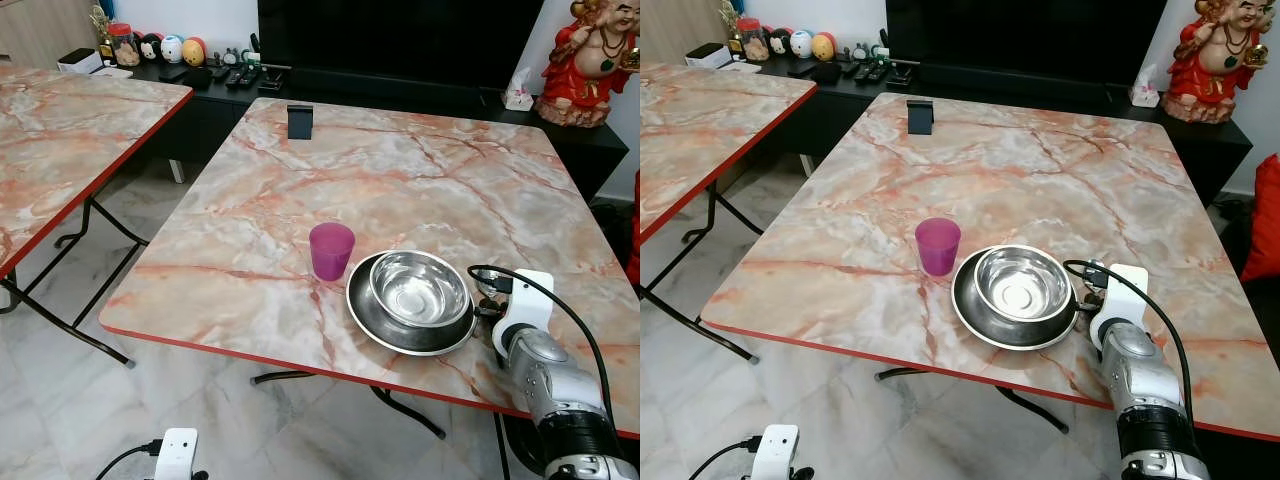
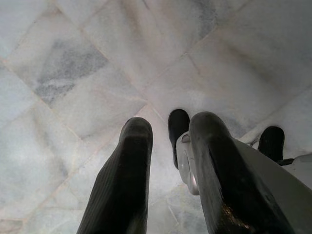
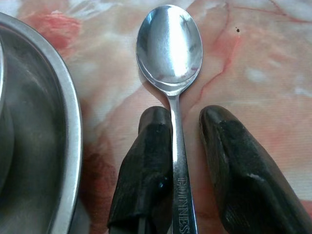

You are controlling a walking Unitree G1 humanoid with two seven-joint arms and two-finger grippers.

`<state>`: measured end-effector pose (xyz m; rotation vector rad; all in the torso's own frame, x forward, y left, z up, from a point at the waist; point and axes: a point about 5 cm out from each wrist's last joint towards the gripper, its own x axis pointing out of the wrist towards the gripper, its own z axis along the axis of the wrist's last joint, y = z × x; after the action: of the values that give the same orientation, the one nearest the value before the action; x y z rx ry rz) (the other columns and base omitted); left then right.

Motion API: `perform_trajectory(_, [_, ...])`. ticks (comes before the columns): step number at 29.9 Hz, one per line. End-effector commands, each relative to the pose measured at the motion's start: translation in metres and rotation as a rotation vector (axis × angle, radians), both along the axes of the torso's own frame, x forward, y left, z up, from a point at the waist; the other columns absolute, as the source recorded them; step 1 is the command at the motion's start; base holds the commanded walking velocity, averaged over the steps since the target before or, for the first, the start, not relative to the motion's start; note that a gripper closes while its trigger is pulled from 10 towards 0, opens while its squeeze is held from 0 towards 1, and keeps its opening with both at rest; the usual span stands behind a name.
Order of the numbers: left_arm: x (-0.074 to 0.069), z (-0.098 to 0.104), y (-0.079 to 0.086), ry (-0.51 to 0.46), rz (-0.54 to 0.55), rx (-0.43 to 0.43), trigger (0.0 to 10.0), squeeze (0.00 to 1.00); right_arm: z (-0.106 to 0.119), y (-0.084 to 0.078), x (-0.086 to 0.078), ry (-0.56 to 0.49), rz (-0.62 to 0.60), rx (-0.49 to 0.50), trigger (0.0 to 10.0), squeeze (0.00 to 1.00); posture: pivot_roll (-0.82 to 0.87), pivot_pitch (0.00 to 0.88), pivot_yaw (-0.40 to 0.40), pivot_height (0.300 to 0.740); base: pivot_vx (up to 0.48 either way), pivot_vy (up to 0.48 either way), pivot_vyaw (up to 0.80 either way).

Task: Setting the table

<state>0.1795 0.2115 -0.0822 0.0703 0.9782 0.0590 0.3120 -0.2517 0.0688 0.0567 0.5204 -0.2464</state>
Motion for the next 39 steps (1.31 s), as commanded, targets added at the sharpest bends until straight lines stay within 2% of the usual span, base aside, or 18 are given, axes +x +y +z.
perform_trajectory(1, [0.0,-0.001,-0.002,0.017,-0.02,0.006,10.0,0.0,0.002,0.001,0.003,-0.02,-0.011,0.033,10.0,0.0,0.07,0.0,-0.044,0.74,0.0,0.0,0.0])
perform_trajectory(7, [0.001,-0.001,-0.003,0.016,-0.021,0.005,10.0,0.0,0.008,0.003,0.007,-0.065,-0.01,0.045,10.0,0.0,0.06,0.0,-0.042,0.74,0.0,0.0,0.0])
perform_trajectory(15, [0.003,0.0,-0.006,0.015,-0.029,0.001,10.0,0.0,0.01,0.002,0.008,-0.063,-0.005,0.029,10.0,0.0,0.07,0.0,-0.044,0.74,0.0,0.0,0.0])
perform_trajectory(26, [0.003,0.0,-0.005,0.017,-0.036,0.0,10.0,0.0,0.017,-0.007,0.008,-0.103,-0.055,-0.065,10.0,0.0,0.07,0.0,-0.038,0.74,0.0,0.0,0.0])
perform_trajectory(30, [0.003,0.0,-0.004,0.018,-0.039,0.002,10.0,0.0,0.025,-0.006,0.011,-0.177,-0.047,-0.086,10.0,0.0,0.07,0.0,-0.038,0.74,0.0,0.0,0.0])
perform_trajectory(31, [0.003,0.0,-0.004,0.018,-0.041,0.003,10.0,0.0,0.037,-0.006,0.013,-0.282,-0.039,-0.127,10.0,0.0,0.07,0.0,-0.038,0.74,0.0,0.0,0.0])
perform_trajectory(33, [0.003,0.0,-0.004,0.018,-0.041,0.004,10.0,0.0,0.051,-0.004,0.013,-0.405,-0.031,-0.164,10.0,0.0,0.07,0.0,-0.038,0.74,0.0,0.0,0.0])
perform_trajectory(34, [0.003,0.0,-0.004,0.018,-0.041,0.004,10.0,0.0,0.051,-0.004,0.013,-0.405,-0.031,-0.164,10.0,0.0,0.07,0.0,-0.038,0.74,0.0,0.0,0.0])
perform_trajectory(35, [0.003,0.0,-0.003,0.016,-0.04,0.008,10.0,0.0,0.064,-0.003,0.01,-0.532,-0.051,-0.18,10.0,0.0,0.07,0.0,-0.038,0.74,0.0,0.0,0.0])
perform_trajectory(36, [0.003,0.0,-0.003,0.016,-0.04,0.008,10.0,0.0,0.064,-0.003,0.01,-0.532,-0.051,-0.18,10.0,0.0,0.07,0.0,-0.038,0.74,0.0,0.0,0.0])
perform_trajectory(37, [0.003,0.001,-0.002,0.012,-0.034,0.011,10.0,0.0,0.069,-0.002,0.006,-0.601,-0.082,-0.192,10.0,0.0,0.07,0.0,-0.038,0.74,0.0,0.0,0.0])
perform_trajectory(39, [0.003,0.001,-0.001,0.009,-0.03,0.012,10.0,0.0,0.071,-0.002,0.004,-0.626,-0.096,-0.198,10.0,0.0,0.07,0.0,-0.038,0.74,0.0,0.0,0.0])
